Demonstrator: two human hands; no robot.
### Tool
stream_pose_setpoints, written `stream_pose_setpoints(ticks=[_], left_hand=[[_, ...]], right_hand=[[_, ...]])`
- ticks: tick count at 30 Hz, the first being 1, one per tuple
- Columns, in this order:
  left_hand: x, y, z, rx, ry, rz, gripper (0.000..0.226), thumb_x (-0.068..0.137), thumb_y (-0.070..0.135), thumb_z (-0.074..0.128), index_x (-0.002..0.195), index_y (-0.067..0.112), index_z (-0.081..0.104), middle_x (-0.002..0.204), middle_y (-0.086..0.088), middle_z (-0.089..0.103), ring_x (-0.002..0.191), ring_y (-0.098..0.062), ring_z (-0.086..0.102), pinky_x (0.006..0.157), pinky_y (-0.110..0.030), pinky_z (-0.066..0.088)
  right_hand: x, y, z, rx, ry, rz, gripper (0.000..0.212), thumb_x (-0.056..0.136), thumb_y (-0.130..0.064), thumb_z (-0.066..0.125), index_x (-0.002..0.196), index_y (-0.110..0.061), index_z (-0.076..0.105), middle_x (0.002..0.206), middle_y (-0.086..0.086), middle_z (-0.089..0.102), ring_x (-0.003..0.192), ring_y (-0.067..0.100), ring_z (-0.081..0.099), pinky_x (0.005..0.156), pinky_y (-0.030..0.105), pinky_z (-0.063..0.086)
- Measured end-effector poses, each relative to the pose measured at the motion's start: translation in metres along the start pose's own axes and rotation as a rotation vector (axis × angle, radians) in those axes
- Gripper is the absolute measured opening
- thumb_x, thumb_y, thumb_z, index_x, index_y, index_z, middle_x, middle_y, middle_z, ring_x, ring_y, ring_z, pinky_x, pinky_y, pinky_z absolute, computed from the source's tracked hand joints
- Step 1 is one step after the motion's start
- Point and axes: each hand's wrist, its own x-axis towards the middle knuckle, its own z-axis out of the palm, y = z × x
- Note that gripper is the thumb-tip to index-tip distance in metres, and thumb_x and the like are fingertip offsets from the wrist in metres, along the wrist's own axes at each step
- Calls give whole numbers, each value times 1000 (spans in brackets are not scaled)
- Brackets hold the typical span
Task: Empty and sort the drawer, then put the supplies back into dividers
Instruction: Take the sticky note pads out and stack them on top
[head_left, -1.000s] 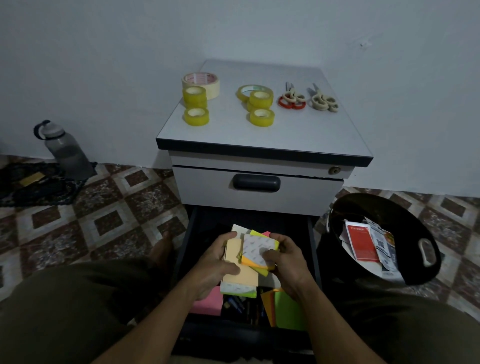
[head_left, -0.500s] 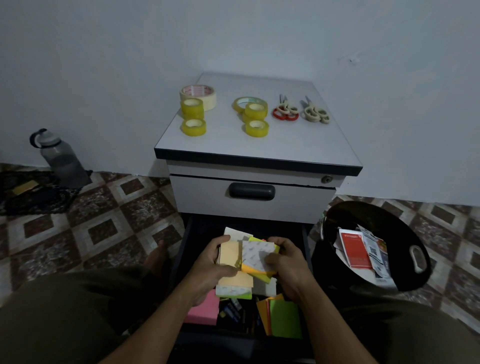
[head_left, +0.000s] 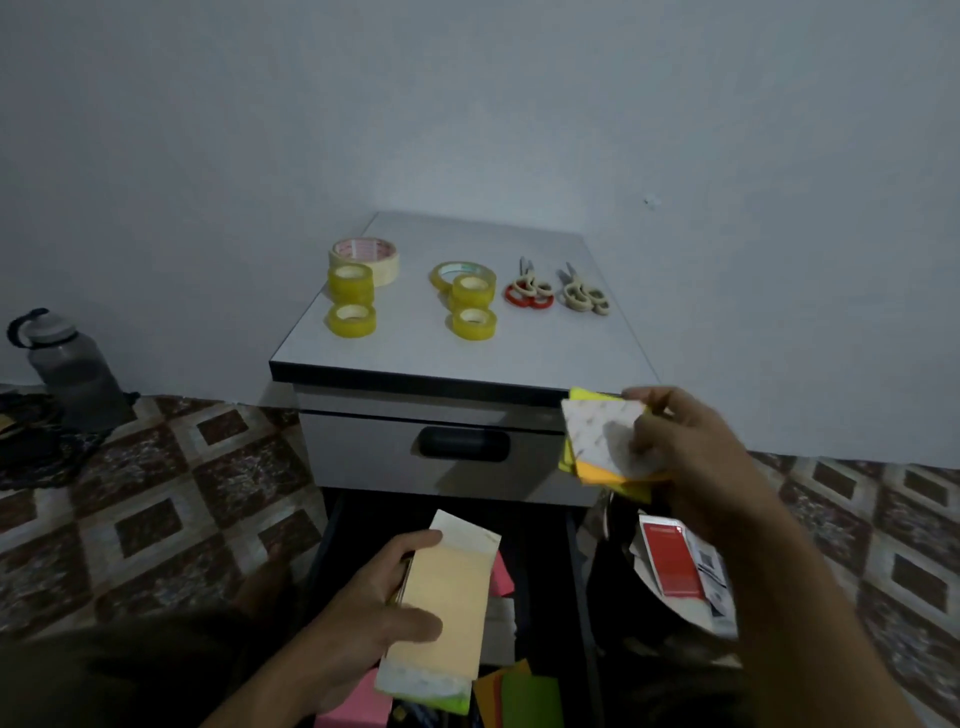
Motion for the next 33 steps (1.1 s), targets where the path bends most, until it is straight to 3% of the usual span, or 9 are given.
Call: stream_pose_setpoints(ticks=[3,7,10,13,17,22,27,31,33], left_hand=[[-11,15,3,1,-30,19,85,57,2,82,131,33,54,117,-5,71,106,-32,69,92,-54,55],[-27,37,6,35,-114,62,93,54,10,87,137,29,48,122,0,71,112,-27,67,87,-42,57],[-37,57,12,45,-151,128,100,50,15,92,137,27,46,123,8,70,114,-20,67,82,-32,58],[-40,78,20,-14,-128,196,110,35,16,101,133,25,53,119,3,72,107,-25,70,74,-36,60],[-38,118,33,-69,-53,314,86,54,-2,84,130,28,56,118,-5,73,101,-32,71,70,-43,61],[-12,165,43,58,32,435,88,50,3,87,129,30,57,111,0,75,98,-22,72,68,-31,60],[20,192,50,-1,80,427,71,73,-14,69,132,24,55,106,-9,72,88,-21,73,65,-36,60],[34,203,51,2,77,415,66,80,-15,65,132,24,56,108,-9,72,92,-24,72,67,-39,62],[39,205,52,10,78,410,65,81,-15,65,132,24,56,109,-9,72,92,-24,72,67,-39,61]], right_hand=[[41,-35,-12,-136,83,-81,41,63,-10,55,102,-15,66,98,17,63,80,32,60,65,41,50],[98,-54,-14,-265,27,-69,36,80,6,51,113,-3,62,104,18,55,81,24,53,55,28,42],[123,-51,-12,-390,19,-87,31,85,0,54,115,-3,63,106,16,58,81,22,56,57,27,45],[135,-46,-13,-450,22,-110,32,86,-5,57,117,-4,63,108,13,61,87,23,59,64,30,49],[139,-43,-15,-532,20,-170,36,88,-8,57,124,-8,59,103,5,58,84,18,58,63,27,49],[146,-36,-19,-740,-16,-183,41,86,-21,61,127,-18,58,124,5,57,115,26,53,97,42,50],[143,-31,-31,-396,-220,-92,54,85,-13,66,137,-18,51,133,5,52,119,25,52,88,31,48],[139,-22,-39,-344,-394,-54,94,68,-17,87,147,-29,39,128,-9,45,118,17,50,102,35,47],[140,-17,-40,-357,-413,-90,108,57,-23,88,150,-28,34,133,-11,43,119,12,48,101,28,44]])
